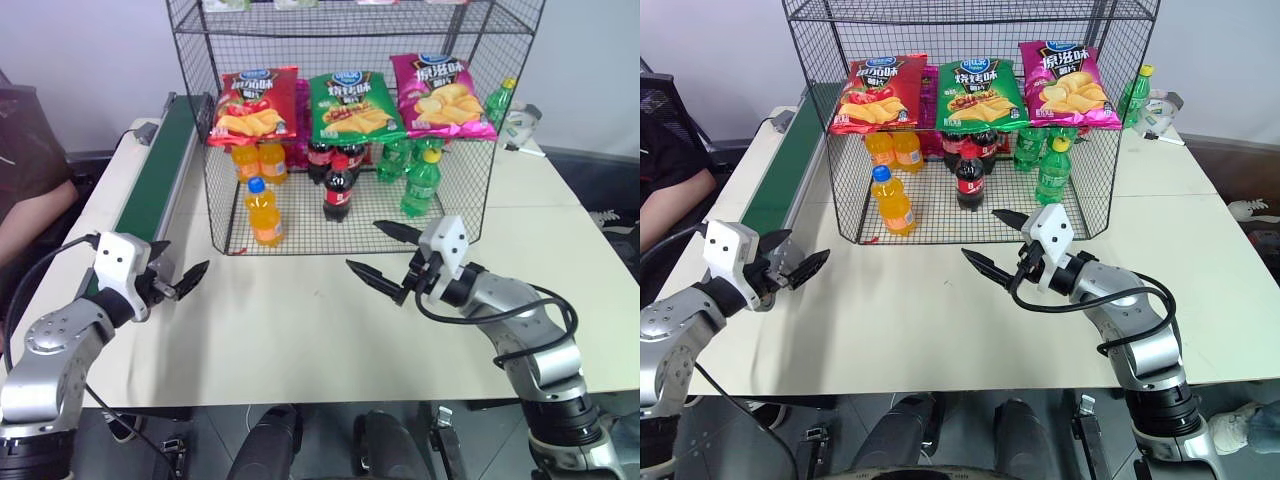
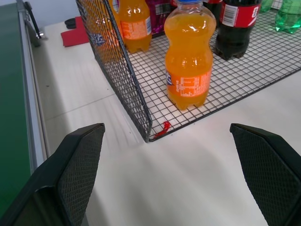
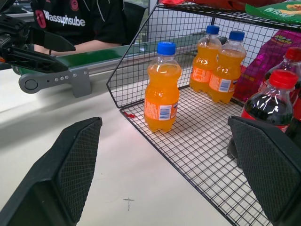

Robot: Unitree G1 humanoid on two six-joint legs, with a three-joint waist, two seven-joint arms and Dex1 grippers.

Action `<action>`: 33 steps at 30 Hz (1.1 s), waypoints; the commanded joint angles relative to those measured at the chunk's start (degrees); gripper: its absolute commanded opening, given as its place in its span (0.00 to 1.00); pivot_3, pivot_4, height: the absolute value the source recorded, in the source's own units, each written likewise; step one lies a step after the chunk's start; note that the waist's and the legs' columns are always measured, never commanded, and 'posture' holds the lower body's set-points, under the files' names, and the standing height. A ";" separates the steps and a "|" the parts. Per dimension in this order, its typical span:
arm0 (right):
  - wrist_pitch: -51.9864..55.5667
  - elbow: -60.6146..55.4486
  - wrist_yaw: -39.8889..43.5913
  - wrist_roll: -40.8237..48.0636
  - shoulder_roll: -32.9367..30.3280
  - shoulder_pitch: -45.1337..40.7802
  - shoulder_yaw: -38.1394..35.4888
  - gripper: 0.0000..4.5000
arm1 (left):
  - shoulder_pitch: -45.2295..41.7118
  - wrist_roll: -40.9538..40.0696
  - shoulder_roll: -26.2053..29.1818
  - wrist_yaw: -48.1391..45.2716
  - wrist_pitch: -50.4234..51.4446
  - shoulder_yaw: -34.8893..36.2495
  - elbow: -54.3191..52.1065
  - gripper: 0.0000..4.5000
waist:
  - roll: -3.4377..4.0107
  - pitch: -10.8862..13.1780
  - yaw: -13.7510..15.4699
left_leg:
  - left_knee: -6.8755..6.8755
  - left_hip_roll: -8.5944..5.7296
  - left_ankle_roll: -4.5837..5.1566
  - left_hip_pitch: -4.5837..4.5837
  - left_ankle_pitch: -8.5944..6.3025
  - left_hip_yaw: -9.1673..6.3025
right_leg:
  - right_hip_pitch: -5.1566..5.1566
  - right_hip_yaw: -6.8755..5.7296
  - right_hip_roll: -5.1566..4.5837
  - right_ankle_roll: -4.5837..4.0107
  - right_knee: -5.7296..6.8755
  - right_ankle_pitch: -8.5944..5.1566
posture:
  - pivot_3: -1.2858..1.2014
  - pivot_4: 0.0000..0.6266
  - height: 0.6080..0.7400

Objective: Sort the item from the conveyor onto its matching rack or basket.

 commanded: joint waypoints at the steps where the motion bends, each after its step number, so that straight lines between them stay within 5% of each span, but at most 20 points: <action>1: -1.48 -0.49 -0.15 0.21 0.02 -0.29 -1.34 1.00 | 0.14 -1.01 1.10 -0.83 -0.57 2.15 -2.84 0.99 | 0.00 0.00 0.01 | 0.00 0.00 0.00 0.00 0.00 0.00 | 0.00 0.00 0.00 0.00 -0.01 0.00 | 0.52 0.24 1.00; 33: -2.51 0.77 -0.52 -0.26 0.68 -1.43 -0.32 1.00 | -0.74 -1.29 -0.56 0.44 0.09 0.76 -2.82 0.99 | 0.01 0.01 0.00 | -0.05 0.01 0.00 0.00 0.00 0.00 | 0.00 0.00 0.00 -0.01 -0.07 -0.01 | 0.52 0.24 1.00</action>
